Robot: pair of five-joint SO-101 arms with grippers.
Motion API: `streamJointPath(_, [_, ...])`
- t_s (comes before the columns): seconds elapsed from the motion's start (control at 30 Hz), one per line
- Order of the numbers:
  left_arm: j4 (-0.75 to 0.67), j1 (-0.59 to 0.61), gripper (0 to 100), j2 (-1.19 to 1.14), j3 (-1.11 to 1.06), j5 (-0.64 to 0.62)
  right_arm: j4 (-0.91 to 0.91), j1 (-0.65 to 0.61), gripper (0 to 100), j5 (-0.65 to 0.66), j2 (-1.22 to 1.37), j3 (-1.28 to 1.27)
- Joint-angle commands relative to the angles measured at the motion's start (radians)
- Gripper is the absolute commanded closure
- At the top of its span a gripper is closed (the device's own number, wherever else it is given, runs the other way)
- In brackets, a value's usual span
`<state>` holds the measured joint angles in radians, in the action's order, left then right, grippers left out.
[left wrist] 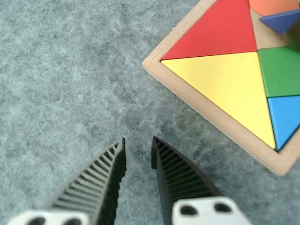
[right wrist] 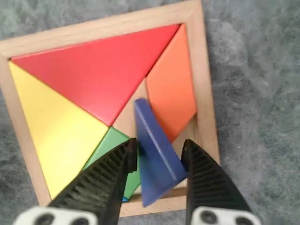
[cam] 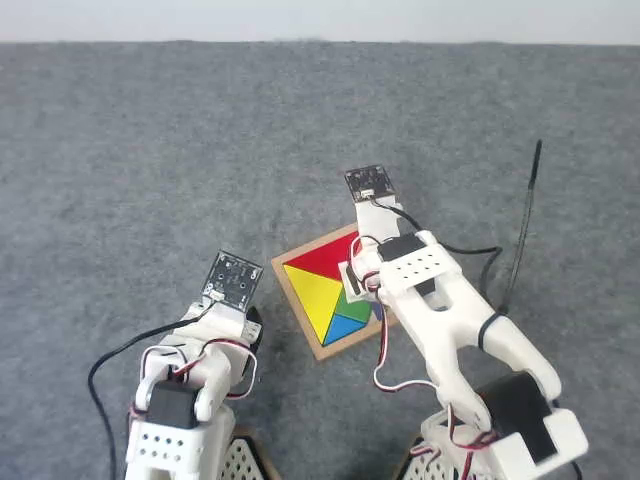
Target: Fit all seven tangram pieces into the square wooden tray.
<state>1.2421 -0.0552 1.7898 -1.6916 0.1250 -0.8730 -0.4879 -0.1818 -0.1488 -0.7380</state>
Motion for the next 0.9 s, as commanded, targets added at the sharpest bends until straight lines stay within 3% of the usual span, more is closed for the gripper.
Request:
streamJointPath(0.0, [0.005, -0.002, 91, 0.002, 0.007, -0.006, 0.022, 0.048, 84.3, -0.012, -0.024, 0.012])
streamJointPath(0.13, [0.005, -0.002, 91, 0.002, 0.007, -0.006, 0.016, 0.076, 84.7, -0.009, -0.024, 0.011])
streamJointPath(0.33, [0.005, -0.002, 91, 0.002, 0.007, -0.006, -0.025, 0.070, 98.7, -0.006, -0.024, 0.008])
streamJointPath(0.63, [0.005, -0.002, 91, 0.002, 0.007, -0.006, -0.074, 0.079, 99.1, -0.017, -0.024, 0.011])
streamJointPath(0.87, [0.005, -0.002, 91, 0.002, 0.007, -0.006, -0.147, 0.071, 99.2, -0.118, -0.024, 0.118])
